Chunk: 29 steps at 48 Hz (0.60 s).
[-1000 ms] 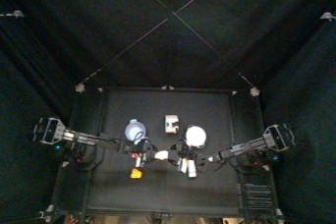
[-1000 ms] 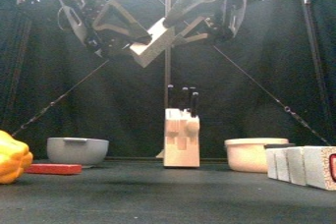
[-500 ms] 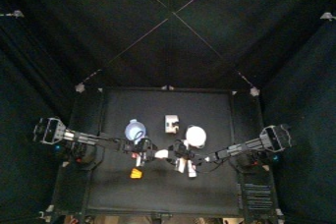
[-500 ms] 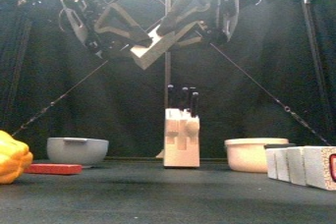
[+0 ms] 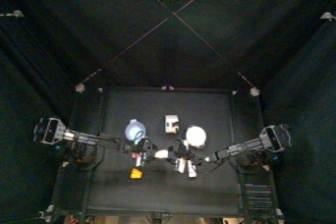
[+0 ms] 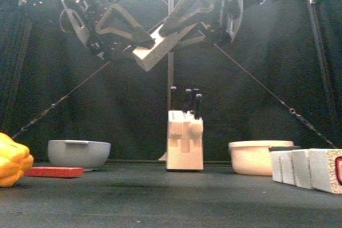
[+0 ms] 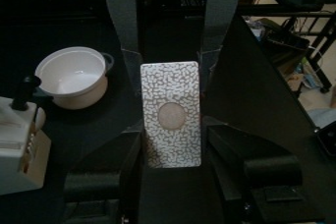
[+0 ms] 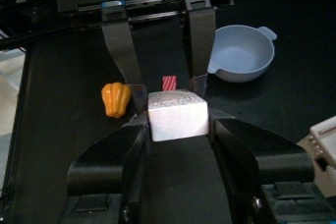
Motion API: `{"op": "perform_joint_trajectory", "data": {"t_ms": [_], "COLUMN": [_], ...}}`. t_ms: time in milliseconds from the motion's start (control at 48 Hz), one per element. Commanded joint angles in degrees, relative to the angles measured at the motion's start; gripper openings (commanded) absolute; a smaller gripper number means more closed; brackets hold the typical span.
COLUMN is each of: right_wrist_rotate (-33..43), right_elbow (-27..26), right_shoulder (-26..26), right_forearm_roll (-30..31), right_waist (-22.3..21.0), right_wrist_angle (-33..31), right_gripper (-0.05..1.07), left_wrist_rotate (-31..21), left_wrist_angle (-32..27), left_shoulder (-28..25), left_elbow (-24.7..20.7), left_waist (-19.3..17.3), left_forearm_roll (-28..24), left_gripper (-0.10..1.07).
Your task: Hand over rice
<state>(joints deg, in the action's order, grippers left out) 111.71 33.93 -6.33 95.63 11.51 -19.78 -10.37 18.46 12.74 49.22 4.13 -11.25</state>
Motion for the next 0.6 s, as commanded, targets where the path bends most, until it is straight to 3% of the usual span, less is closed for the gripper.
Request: {"op": "perform_joint_trajectory", "data": {"t_ms": [0, 250, 583], "right_wrist_rotate": [0.00, 0.00, -0.09], "right_elbow": [-1.23, -0.97, 0.44], "right_shoulder": [-1.32, -1.58, -2.99], "right_forearm_roll": [-0.26, -0.88, -1.85], "right_waist": [-0.70, -0.70, -0.53], "right_wrist_angle": [-0.35, -0.44, -0.44], "right_gripper": [0.63, 0.63, 0.63], "left_wrist_rotate": [-0.09, -0.09, -0.09], "left_wrist_angle": [0.79, 2.55, 2.99], "left_shoulder": [0.18, 0.26, 1.41], "left_elbow": [-0.79, -0.44, 1.14], "left_waist": [0.18, 0.00, -0.62], "left_forearm_roll": [0.09, 0.18, 0.18], "left_gripper": [0.73, 0.96, 0.96]}}
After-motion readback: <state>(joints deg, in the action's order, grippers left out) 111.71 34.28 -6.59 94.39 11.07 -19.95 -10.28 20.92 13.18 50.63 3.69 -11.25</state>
